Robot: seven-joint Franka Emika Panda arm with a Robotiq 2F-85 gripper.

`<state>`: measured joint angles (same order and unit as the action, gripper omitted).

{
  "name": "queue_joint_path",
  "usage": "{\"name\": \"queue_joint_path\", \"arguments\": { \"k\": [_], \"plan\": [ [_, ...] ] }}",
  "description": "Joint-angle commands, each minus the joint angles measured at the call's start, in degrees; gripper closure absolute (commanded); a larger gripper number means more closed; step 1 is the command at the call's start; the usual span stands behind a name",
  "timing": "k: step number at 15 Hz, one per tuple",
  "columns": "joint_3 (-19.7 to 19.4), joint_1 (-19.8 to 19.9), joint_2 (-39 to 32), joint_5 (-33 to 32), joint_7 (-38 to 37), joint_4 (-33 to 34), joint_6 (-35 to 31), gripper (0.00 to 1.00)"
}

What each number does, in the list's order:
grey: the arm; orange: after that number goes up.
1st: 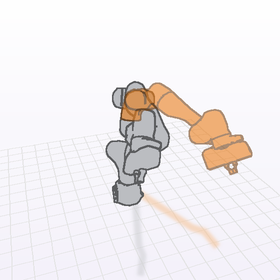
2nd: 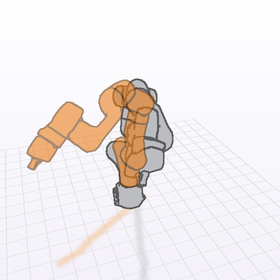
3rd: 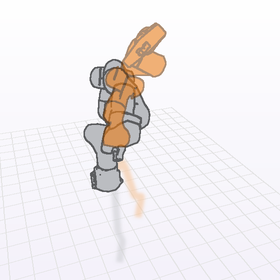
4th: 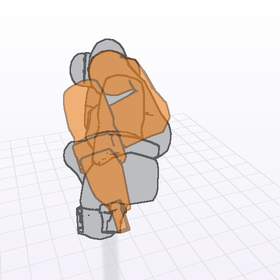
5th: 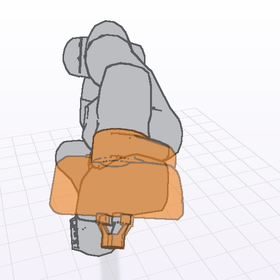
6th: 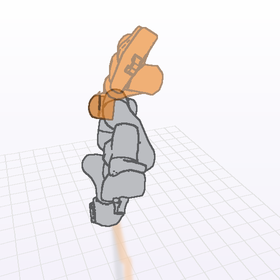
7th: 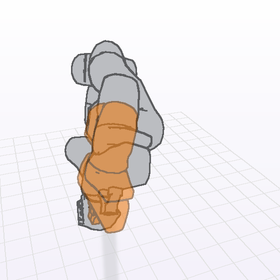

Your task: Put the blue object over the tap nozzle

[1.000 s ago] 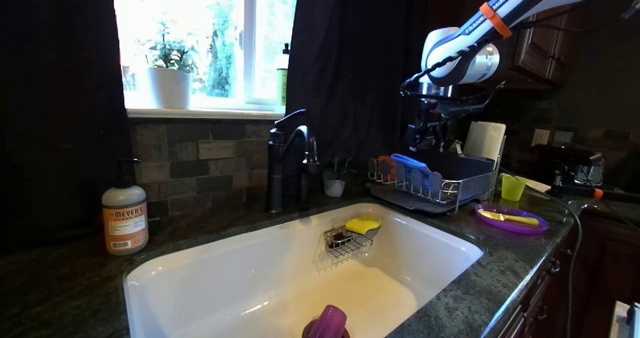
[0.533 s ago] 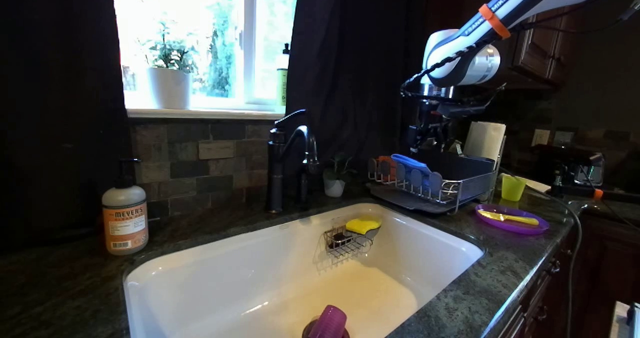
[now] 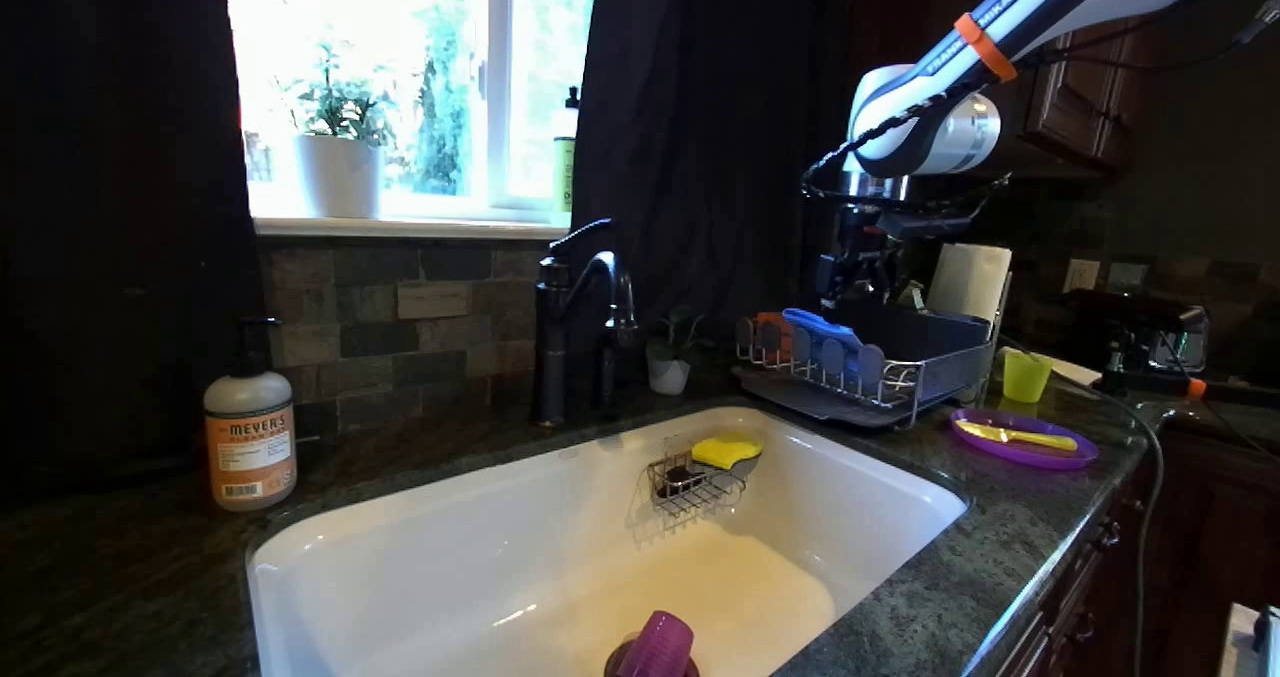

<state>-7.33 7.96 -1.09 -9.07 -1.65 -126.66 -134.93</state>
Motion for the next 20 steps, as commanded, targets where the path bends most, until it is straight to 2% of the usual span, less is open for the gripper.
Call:
{"name": "queue_joint_path", "arguments": {
  "k": [1, 20],
  "plan": [
    [-0.4, 0.11, 0.5, 0.77, 0.72, -0.58, -1.24, 0.0],
    [-0.63, 0.31, -2.28, 4.16, 2.67, 0.05, -4.54, 0.0]
  ]
}}
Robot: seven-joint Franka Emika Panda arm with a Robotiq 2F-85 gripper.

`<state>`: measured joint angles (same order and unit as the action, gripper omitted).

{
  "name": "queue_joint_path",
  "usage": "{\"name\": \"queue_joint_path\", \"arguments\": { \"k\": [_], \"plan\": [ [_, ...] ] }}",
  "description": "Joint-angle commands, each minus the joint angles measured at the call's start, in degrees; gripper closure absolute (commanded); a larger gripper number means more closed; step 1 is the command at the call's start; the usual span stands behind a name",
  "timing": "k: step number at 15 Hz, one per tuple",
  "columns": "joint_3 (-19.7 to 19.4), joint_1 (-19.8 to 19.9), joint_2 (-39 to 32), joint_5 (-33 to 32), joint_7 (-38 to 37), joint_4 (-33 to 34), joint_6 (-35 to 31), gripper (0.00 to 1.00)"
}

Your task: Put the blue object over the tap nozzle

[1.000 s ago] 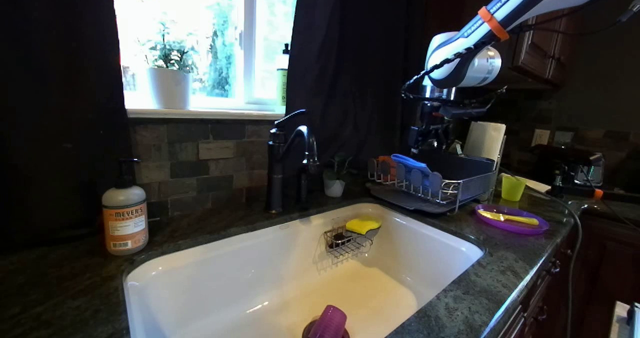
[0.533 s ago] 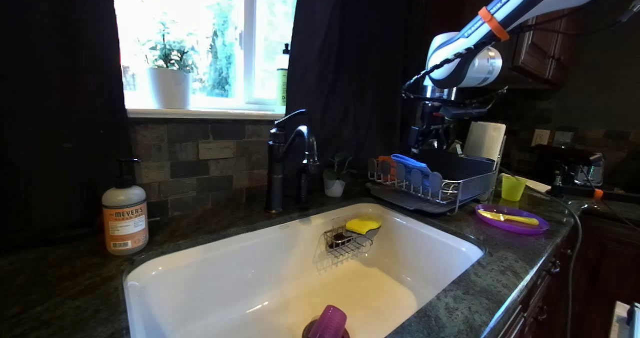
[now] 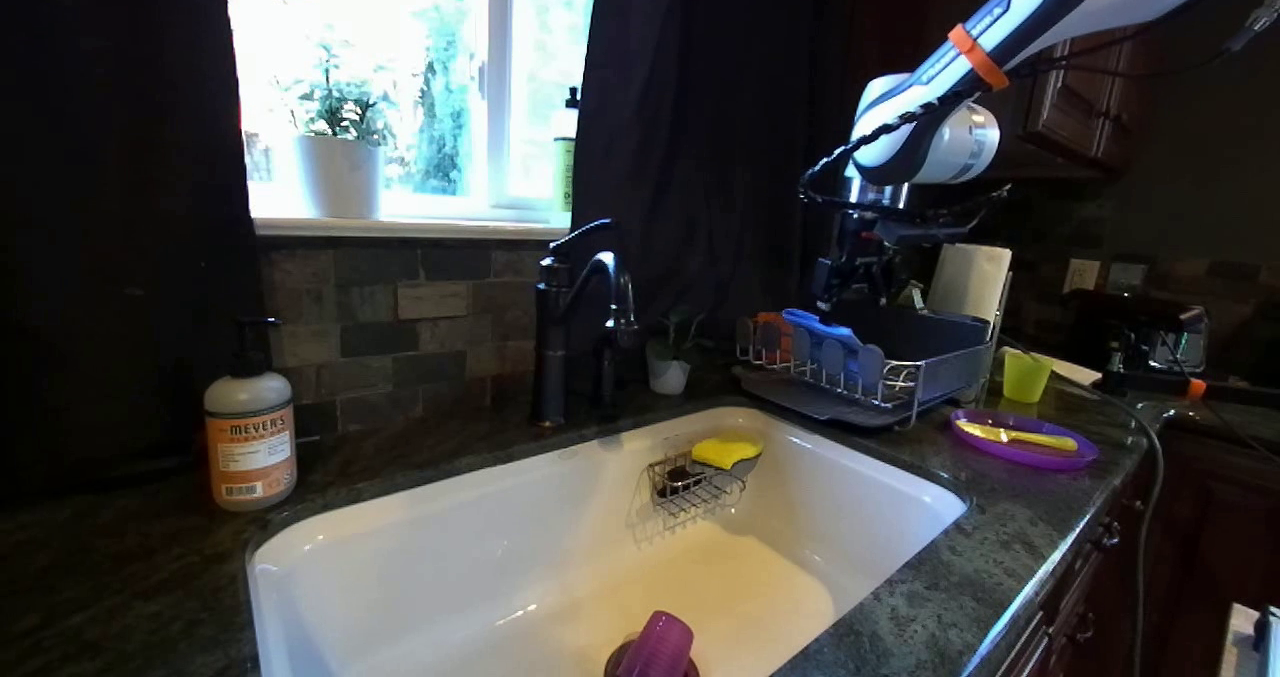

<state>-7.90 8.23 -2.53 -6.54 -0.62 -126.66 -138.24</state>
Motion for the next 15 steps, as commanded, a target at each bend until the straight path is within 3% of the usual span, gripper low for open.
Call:
{"name": "queue_joint_path", "arguments": {
  "k": [1, 4, 5, 7, 15],
  "plan": [
    [-0.04, 0.04, -1.0, 1.71, 1.72, 0.14, -1.03, 0.0],
    [-0.03, 0.01, -1.31, 1.68, 1.71, 0.37, -0.35, 0.07],
    [-0.09, 0.03, -1.27, 1.44, 1.4, 0.38, -0.22, 0.27],
    [-0.15, 0.06, -1.23, 1.24, 1.18, 0.38, -0.12, 0.36],
    [-0.16, 0.01, -1.28, 0.98, 0.69, 0.53, -0.09, 0.98]
  ]
}}
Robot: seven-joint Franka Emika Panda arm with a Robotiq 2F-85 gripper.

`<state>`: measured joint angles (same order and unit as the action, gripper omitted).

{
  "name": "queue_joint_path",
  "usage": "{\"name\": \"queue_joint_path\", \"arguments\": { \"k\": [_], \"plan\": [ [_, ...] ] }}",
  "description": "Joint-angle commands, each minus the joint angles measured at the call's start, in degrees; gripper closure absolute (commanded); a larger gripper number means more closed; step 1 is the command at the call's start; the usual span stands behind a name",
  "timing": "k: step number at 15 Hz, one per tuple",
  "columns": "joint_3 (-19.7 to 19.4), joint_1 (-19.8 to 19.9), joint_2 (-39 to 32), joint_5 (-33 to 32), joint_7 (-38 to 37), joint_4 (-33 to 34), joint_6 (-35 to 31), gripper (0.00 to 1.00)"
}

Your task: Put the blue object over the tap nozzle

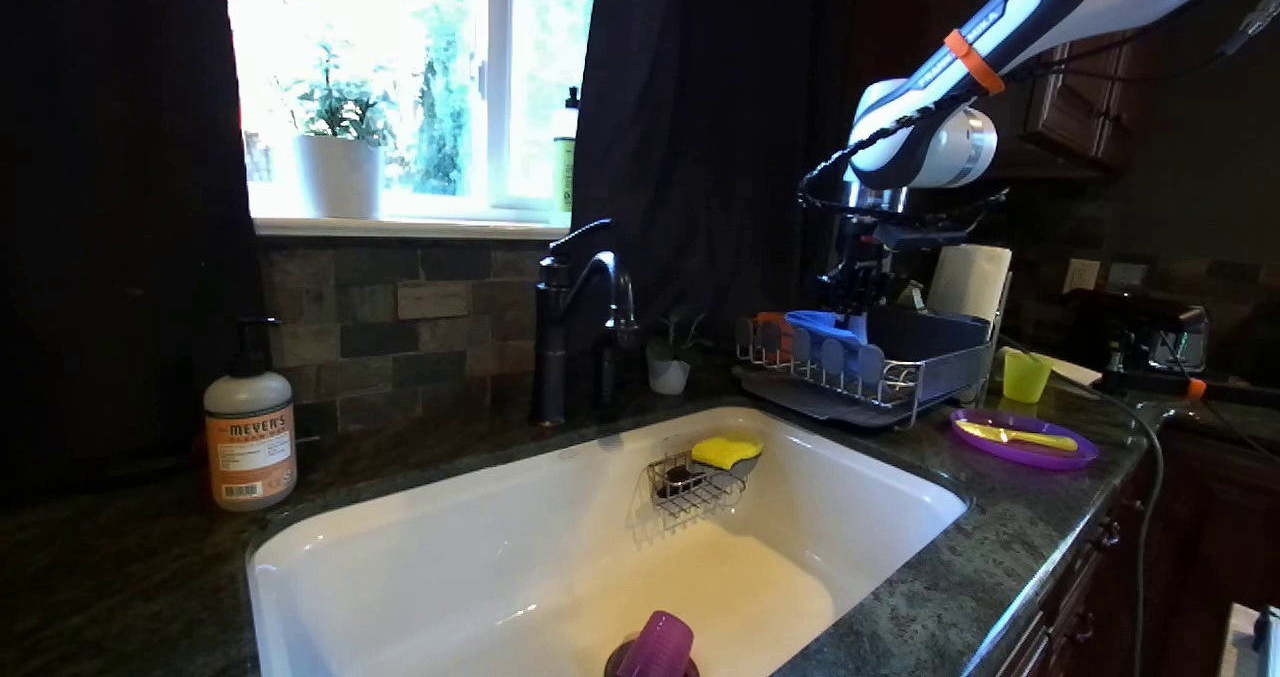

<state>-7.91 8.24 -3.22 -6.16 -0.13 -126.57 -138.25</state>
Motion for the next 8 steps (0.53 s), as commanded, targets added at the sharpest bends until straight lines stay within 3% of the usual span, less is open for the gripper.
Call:
{"name": "queue_joint_path", "arguments": {
  "k": [1, 3, 8],
  "plan": [
    [-0.14, -0.04, -0.55, 0.33, 0.0, 0.52, 0.05, 1.0],
    [-0.1, -0.21, -0.29, -0.78, -0.43, 0.83, 0.44, 1.0],
    [2.3, -2.8, 6.6, -10.42, 1.64, 3.54, 1.51, 1.0]
  ]
}}
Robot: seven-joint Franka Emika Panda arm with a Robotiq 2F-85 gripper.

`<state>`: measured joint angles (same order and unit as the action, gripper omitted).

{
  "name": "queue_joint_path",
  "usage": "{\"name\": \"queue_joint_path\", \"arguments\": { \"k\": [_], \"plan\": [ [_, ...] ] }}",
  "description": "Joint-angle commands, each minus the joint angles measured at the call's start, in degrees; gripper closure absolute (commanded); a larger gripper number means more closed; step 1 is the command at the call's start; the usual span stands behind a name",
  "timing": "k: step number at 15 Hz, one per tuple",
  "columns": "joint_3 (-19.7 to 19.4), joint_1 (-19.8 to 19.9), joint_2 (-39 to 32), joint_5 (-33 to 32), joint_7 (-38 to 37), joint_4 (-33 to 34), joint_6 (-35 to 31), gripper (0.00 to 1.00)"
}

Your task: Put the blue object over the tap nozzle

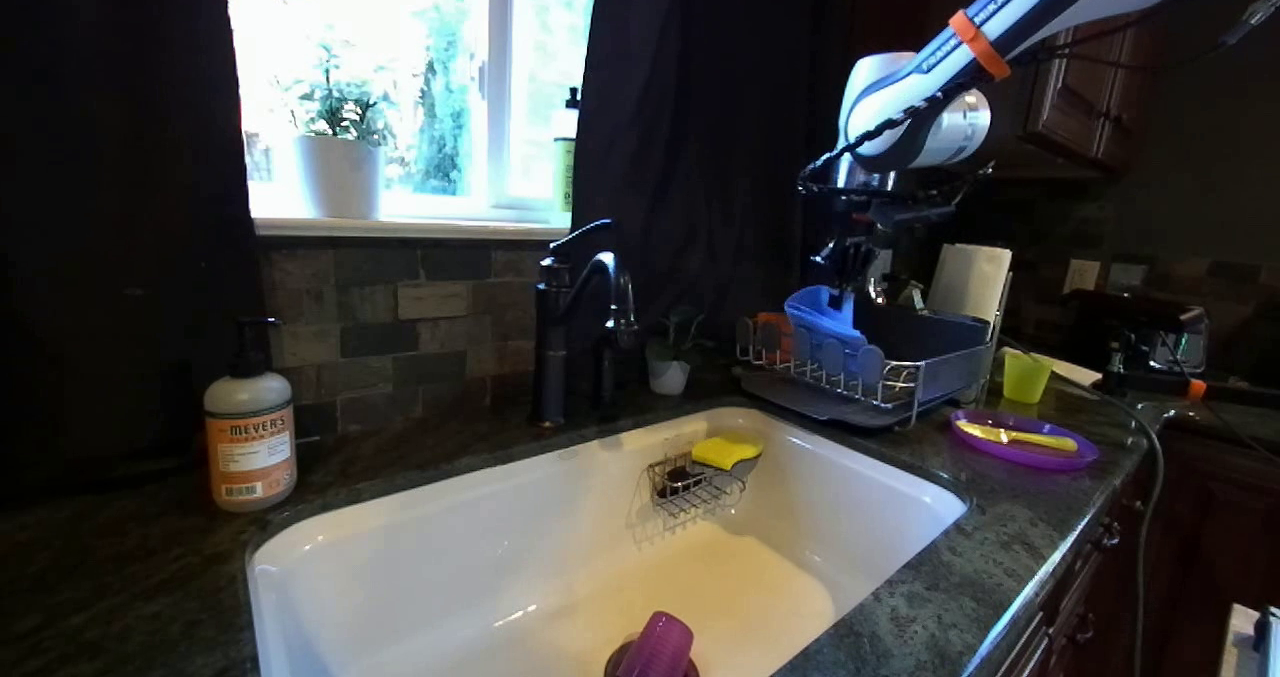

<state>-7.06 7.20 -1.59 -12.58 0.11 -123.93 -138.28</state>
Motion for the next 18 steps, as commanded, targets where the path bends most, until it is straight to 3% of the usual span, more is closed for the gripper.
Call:
{"name": "queue_joint_path", "arguments": {
  "k": [1, 5, 7, 8, 13, 18],
  "plan": [
    [2.54, -2.66, 6.06, -4.3, 2.67, 2.08, 2.48, 1.0],
    [7.13, -6.71, 7.97, -3.38, 8.66, 7.62, 4.26, 1.0],
    [8.86, -8.78, 7.72, -2.25, 11.95, 8.2, 1.74, 1.0],
    [8.03, -7.49, 8.22, -2.81, 8.66, 7.86, 2.62, 1.0],
    [8.33, -7.9, 7.79, -2.56, 8.27, 8.02, 1.77, 1.0],
    [11.59, -10.47, 1.11, -5.13, 9.81, 18.95, 4.1, 1.0]
  ]
}}
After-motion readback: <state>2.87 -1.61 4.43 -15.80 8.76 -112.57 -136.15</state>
